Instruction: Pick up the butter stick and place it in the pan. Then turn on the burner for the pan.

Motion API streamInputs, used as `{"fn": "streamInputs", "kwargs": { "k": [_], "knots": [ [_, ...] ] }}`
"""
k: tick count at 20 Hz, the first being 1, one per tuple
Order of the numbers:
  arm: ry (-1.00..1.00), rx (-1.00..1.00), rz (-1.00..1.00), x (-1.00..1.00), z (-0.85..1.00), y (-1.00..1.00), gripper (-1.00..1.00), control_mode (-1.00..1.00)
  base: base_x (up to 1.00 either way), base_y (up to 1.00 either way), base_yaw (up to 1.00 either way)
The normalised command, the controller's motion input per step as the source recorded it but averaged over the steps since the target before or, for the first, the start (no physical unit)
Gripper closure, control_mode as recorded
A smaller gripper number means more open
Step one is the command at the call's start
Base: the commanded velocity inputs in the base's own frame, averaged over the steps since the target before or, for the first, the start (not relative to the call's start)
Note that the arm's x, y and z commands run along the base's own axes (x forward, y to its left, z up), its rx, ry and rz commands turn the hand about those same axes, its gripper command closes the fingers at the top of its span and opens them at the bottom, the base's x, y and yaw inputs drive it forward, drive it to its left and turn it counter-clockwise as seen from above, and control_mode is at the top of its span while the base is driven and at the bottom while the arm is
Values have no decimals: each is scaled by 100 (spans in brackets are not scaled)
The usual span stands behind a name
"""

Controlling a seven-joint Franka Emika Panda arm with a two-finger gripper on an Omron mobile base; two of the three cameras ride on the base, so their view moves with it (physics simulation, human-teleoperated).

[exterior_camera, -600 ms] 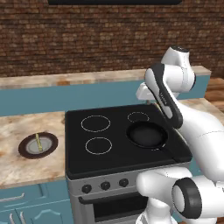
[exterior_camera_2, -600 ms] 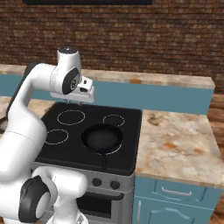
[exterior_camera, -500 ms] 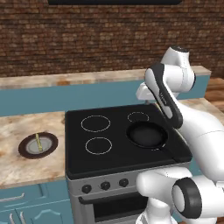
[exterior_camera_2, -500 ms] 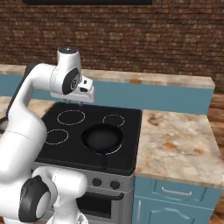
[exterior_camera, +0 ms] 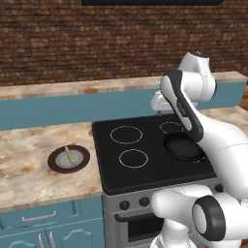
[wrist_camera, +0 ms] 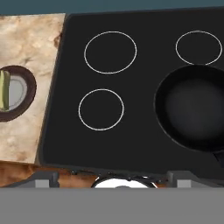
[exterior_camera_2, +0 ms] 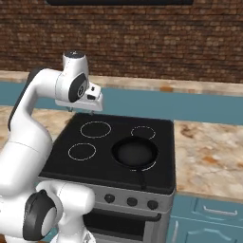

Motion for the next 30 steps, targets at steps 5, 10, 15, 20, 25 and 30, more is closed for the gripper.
{"fn": "streamInputs", "kwargs": {
  "k": [5, 10, 15, 20, 25, 30],
  "knots": [
    [0, 0, 0, 0, 0, 0, -100, 100, 27, 56, 0],
    [0, 0, 0, 0, 0, 0, -100, 100, 36, 26, 0],
    [0, 0, 0, 0, 0, 0, -100, 100, 43, 26, 0],
    [0, 0, 0, 0, 0, 0, -100, 100, 2, 46, 1],
    [0, 0, 0, 0, 0, 0, -100, 100, -2, 45, 0],
    [0, 0, 0, 0, 0, 0, -100, 100, 0, 43, 0]
  ]
}}
